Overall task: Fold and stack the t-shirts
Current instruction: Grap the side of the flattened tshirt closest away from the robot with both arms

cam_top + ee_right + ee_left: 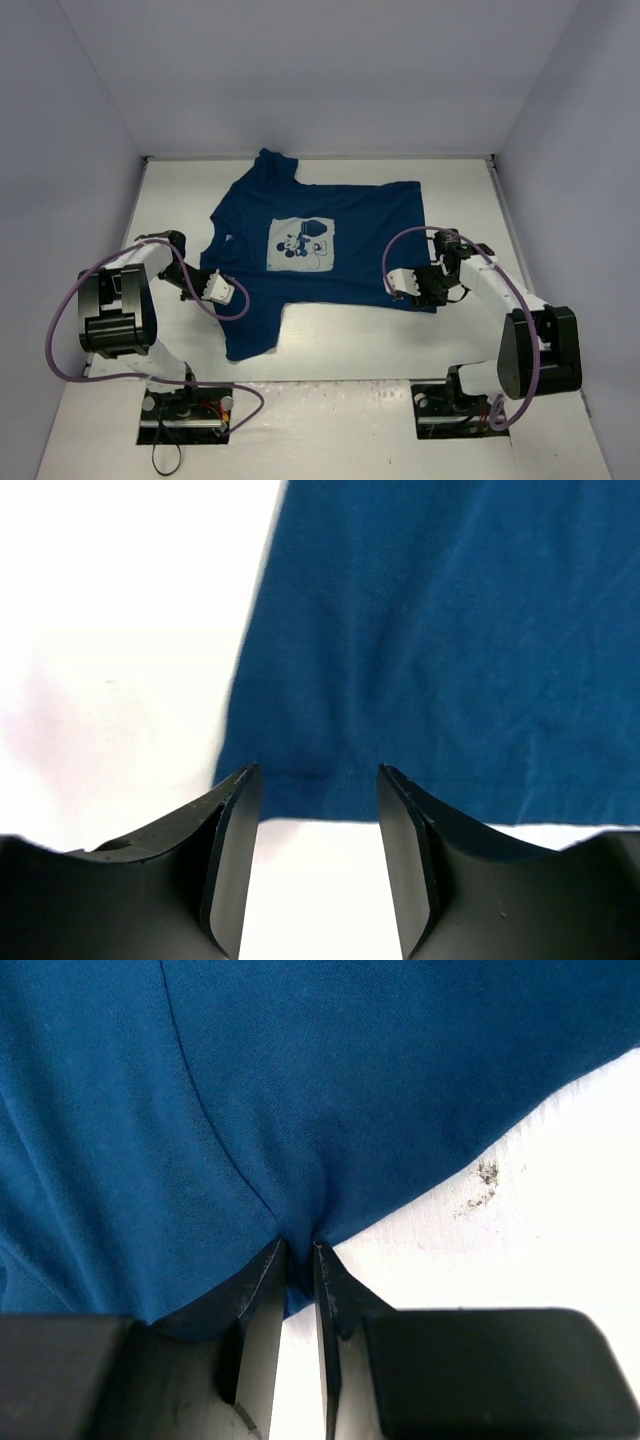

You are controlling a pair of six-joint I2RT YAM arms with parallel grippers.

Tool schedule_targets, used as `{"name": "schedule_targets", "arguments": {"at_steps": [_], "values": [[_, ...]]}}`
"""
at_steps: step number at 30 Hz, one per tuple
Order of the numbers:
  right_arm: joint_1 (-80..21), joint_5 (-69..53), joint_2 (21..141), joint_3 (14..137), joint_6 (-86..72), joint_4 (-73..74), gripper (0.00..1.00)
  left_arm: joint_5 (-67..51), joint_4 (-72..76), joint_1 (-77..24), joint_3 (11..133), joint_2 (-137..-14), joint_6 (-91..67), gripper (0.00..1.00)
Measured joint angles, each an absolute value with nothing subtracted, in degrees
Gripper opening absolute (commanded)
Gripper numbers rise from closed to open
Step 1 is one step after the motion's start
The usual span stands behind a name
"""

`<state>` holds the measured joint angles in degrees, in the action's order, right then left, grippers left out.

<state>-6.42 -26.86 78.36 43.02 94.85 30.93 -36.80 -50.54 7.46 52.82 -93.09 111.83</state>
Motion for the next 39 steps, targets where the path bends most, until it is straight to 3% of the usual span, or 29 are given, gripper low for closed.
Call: {"name": "schedule_targets", "arguments": {"at_steps": [9,23,30,35,39], "values": [[-7.3,-27.5,71.9,43.2,94.3,39.1,0.43,-36.7,-50.6,7.4,52.8,-93.1,111.8,0.13],[-7.3,-24.3,85.0,45.6,90.0,40.1,0.46,-36.6,-50.6,7.3,52.9,-93.1,110.7,0.13],[-7.2,-22.3,89.3,47.9,88.8,39.2,0.29,-36.5,-50.6,7.2,53.0,-93.1,110.6,0.11],[-8.7,-19.7,89.8,47.9,88.7,37.9,0.24,-36.4,-50.5,7.2,53.2,-93.1,110.4,0.10],[-11.0,-16.7,89.1,47.0,87.4,36.3,0.03,-36.2,-50.3,7.2,53.6,-93.2,110.0,0.08]]}}
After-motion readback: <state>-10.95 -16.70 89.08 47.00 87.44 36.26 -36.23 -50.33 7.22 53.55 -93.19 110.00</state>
